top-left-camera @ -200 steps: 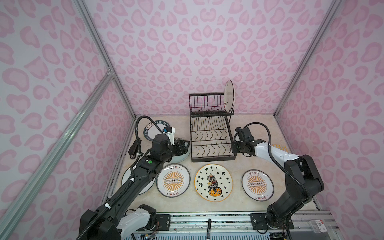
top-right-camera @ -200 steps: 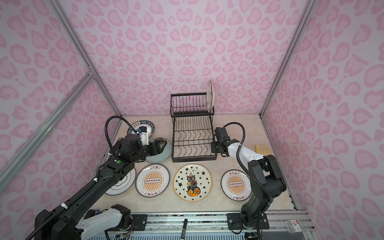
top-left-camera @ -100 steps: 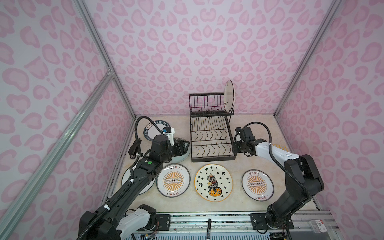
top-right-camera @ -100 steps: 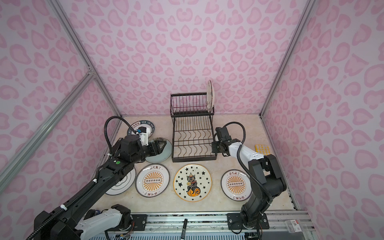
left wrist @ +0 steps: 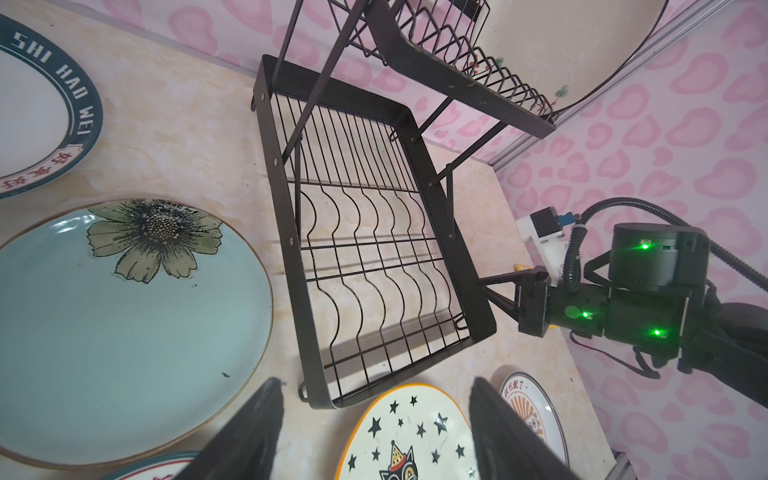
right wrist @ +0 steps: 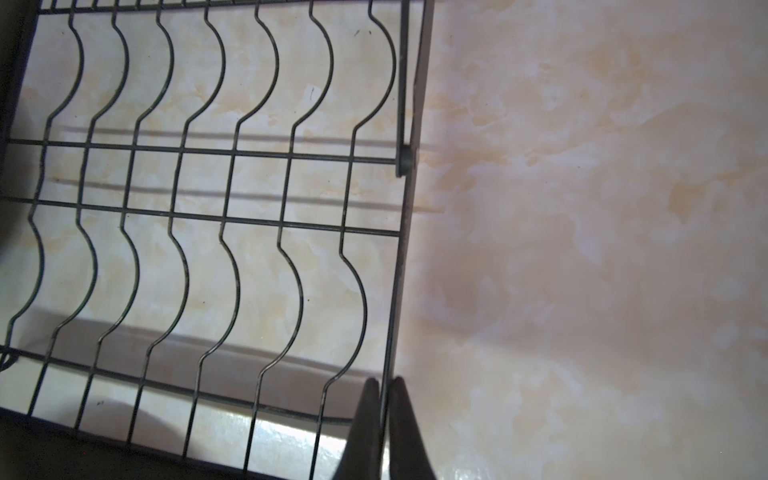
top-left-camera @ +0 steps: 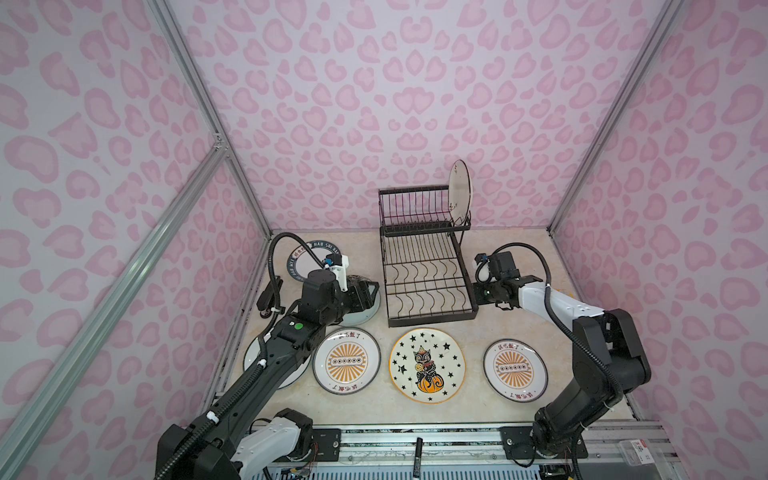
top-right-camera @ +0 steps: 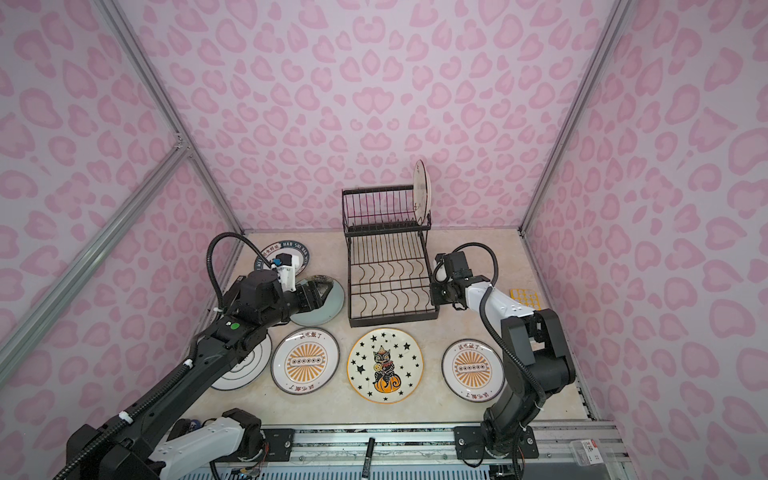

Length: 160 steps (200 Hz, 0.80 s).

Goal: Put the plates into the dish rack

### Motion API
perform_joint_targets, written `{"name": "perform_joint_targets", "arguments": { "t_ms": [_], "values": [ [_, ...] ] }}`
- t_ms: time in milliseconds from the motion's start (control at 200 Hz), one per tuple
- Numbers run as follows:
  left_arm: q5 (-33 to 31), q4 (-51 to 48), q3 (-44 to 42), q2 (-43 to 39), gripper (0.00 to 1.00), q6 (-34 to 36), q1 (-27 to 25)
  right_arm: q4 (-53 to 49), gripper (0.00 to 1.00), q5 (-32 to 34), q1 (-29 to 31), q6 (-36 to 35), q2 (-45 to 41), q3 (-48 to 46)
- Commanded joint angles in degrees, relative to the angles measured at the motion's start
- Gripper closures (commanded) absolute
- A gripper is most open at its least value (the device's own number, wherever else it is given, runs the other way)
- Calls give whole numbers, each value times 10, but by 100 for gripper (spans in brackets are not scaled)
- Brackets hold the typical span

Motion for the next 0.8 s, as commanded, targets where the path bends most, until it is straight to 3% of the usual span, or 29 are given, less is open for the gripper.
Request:
{"name": "perform_joint_targets", "arguments": {
  "t_ms": [0, 795],
  "values": [
    [1, 5, -3, -4, 27, 3, 0, -32, 100, -5, -6, -40, 6, 5],
    [3, 5, 3, 5, 27, 7, 0, -66, 100, -99, -29, -181, 55, 70]
  ]
}}
